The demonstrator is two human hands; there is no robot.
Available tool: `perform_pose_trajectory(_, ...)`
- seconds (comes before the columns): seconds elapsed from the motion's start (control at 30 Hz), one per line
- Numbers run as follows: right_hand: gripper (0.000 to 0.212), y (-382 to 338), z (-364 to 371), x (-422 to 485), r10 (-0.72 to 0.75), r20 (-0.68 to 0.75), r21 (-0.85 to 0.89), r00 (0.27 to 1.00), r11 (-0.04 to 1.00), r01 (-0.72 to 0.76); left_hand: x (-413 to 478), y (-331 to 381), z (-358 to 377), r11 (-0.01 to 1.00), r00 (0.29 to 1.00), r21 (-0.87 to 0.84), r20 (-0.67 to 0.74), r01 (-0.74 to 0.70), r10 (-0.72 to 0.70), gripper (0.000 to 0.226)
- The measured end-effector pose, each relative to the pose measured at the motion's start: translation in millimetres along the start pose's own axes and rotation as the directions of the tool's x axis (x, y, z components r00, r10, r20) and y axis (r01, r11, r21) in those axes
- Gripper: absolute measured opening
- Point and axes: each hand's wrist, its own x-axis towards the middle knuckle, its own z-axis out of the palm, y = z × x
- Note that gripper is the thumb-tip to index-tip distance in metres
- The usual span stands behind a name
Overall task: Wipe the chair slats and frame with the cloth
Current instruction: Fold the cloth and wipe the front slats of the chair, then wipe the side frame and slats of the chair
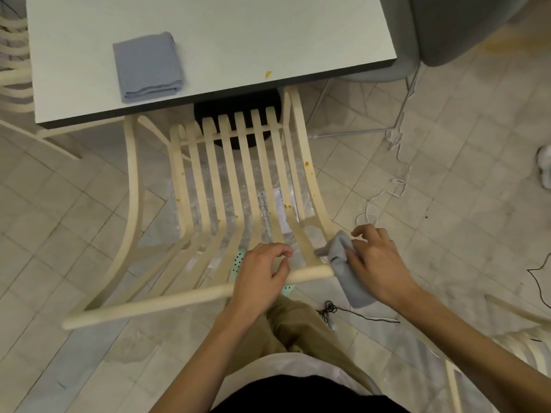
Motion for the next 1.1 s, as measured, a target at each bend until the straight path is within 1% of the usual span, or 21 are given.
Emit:
perform_pose_trajectory(0.07,0.036,6.5,-5.2,5.3,0.040,-0.026,0.005,0.999,0.999,-0.040,5.2,9.2,8.5,0.999,0.999,0.015,0.024,-0.029,0.028,0.022)
perform_pose_trajectory(0.13,0.021,7.4,-10.6,12.4,0.044,-0.034,0.103,0.998,0.994,-0.040,7.8,15.7,15.3,0.998,0.998,0.044,0.051,-0.049,0.047,0.022)
perform_pose_trajectory(0.17,0.018,6.7,-12.8,16.7,0.051,-0.002,0.166,0.999,0.985,-0.050,8.5,17.3,17.3,0.996,0.997,0.069,0.055,-0.053,0.050,0.021)
perform_pose_trajectory(0.23,0.020,5.4,-12.5,25.3,0.083,0.102,0.222,0.991,0.969,-0.104,9.2,17.4,19.8,0.994,0.998,0.097,0.047,-0.043,0.039,0.022)
perform_pose_trajectory(0.3,0.028,3.6,-7.2,35.4,0.128,0.179,0.184,0.975,0.970,-0.161,10.6,17.0,20.2,0.996,0.999,0.085,0.042,-0.010,0.006,0.022)
perform_pose_trajectory(0.33,0.032,2.1,-4.2,42.1,0.152,0.201,0.164,0.968,0.969,-0.186,13.2,17.3,20.5,0.997,0.999,0.074,0.051,0.009,-0.013,0.022)
perform_pose_trajectory(0.4,0.034,0.8,4.1,57.1,0.211,0.230,0.129,0.950,0.961,-0.245,23.4,18.6,23.9,0.999,0.996,0.030,0.081,0.039,-0.041,0.022)
perform_pose_trajectory(0.5,0.036,-0.7,17.7,82.2,0.261,0.259,0.090,0.930,0.952,-0.292,41.2,27.9,31.8,0.999,0.993,-0.022,0.111,0.032,-0.030,0.021)
perform_pose_trajectory(0.6,0.035,-4.0,26.8,105.3,0.247,0.246,0.072,0.937,0.960,-0.271,47.4,37.0,42.1,1.000,0.991,-0.002,0.132,-0.028,0.028,0.021)
perform_pose_trajectory(0.67,0.035,-6.4,29.9,122.8,0.244,0.230,0.068,0.942,0.962,-0.266,45.0,38.1,47.0,0.994,0.985,0.064,0.155,-0.086,0.075,0.022)
perform_pose_trajectory(0.77,0.029,-6.7,38.1,145.5,0.237,0.224,0.092,0.945,0.960,-0.263,44.2,35.6,48.6,0.989,0.986,0.078,0.120,-0.122,0.112,0.022)
perform_pose_trajectory(0.8,0.026,-4.6,42.6,153.9,0.243,0.221,0.105,0.945,0.957,-0.270,45.2,34.6,49.2,0.991,0.987,0.068,0.114,-0.119,0.111,0.022)
perform_pose_trajectory(0.83,0.027,-1.3,47.2,161.4,0.251,0.212,0.136,0.944,0.949,-0.283,45.1,34.4,49.7,0.992,0.987,0.057,0.118,-0.113,0.105,0.022)
perform_pose_trajectory(0.9,0.037,3.0,53.8,176.3,0.253,0.160,0.199,0.954,0.939,-0.282,45.5,33.8,48.9,0.995,0.987,0.035,0.132,-0.098,0.093,0.023)
perform_pose_trajectory(0.97,0.040,7.4,59.5,192.3,0.284,0.146,0.255,0.948,0.915,-0.313,47.9,32.4,48.9,0.998,0.987,-0.006,0.148,-0.056,0.056,0.024)
perform_pose_trajectory(1.03,0.037,11.3,63.1,207.0,0.338,0.140,0.345,0.931,0.864,-0.366,57.2,30.8,48.1,0.997,0.984,-0.072,0.181,0.021,-0.008,0.025)
perform_pose_trajectory(1.1,0.029,15.5,66.8,220.7,0.369,0.129,0.430,0.920,0.815,-0.387,76.5,27.2,49.5,0.990,0.972,-0.106,0.225,0.089,-0.064,0.028)
